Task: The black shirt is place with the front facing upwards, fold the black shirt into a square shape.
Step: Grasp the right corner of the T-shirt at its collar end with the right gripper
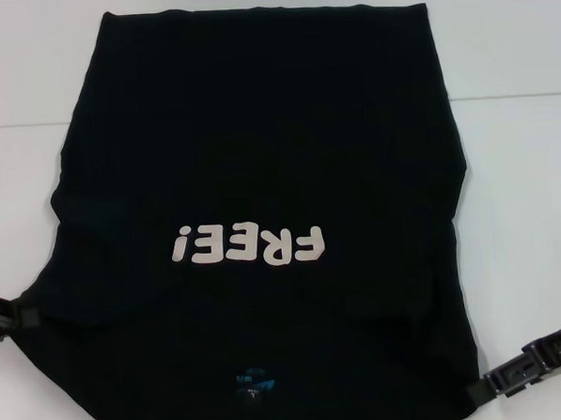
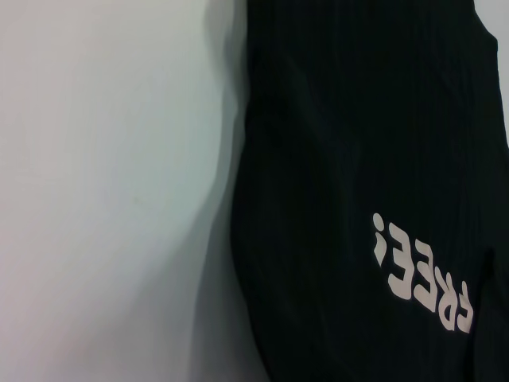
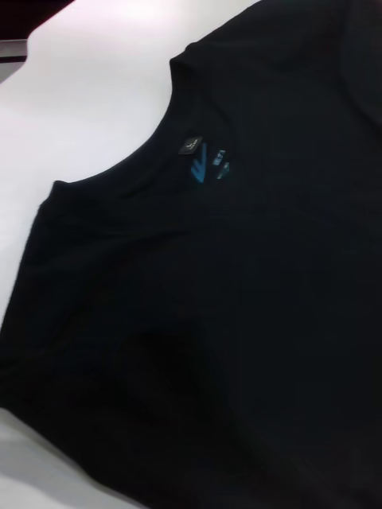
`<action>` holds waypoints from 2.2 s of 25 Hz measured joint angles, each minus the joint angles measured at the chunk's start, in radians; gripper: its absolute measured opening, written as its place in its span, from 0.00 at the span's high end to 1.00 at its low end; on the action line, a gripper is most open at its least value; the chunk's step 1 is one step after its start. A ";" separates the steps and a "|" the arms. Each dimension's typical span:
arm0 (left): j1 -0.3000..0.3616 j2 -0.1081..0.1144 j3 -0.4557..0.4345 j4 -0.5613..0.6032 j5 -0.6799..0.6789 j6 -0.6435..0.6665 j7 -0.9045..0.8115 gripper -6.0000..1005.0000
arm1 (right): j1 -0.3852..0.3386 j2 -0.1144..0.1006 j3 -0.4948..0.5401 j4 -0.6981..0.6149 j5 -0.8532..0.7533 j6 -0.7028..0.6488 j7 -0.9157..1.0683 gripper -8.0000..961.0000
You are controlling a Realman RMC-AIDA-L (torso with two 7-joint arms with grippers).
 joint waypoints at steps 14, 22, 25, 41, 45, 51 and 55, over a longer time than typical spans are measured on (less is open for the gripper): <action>-0.007 0.000 0.000 -0.003 -0.001 -0.004 0.000 0.97 | 0.023 0.015 -0.035 0.032 0.000 0.043 0.016 0.19; -0.007 0.000 0.000 -0.003 -0.008 -0.002 0.000 0.97 | 0.030 0.024 -0.034 0.043 0.000 0.051 0.016 0.20; -0.007 0.000 0.000 -0.003 -0.009 -0.001 0.000 0.97 | 0.033 0.026 -0.034 0.049 0.000 0.052 0.016 0.20; -0.007 -0.002 0.000 -0.003 -0.009 0.002 0.000 0.97 | 0.046 0.037 -0.002 0.053 0.006 0.086 0.020 0.22; -0.007 0.000 -0.001 -0.003 -0.009 0.002 -0.001 0.97 | 0.043 0.035 -0.002 0.053 0.004 0.083 0.023 0.23; -0.009 0.001 -0.004 -0.003 -0.010 0.003 0.000 0.97 | 0.049 0.044 -0.009 0.054 0.003 0.084 0.024 0.23; -0.010 0.001 -0.004 -0.003 -0.011 0.001 0.000 0.97 | 0.052 0.045 -0.011 0.052 0.001 0.092 0.024 0.24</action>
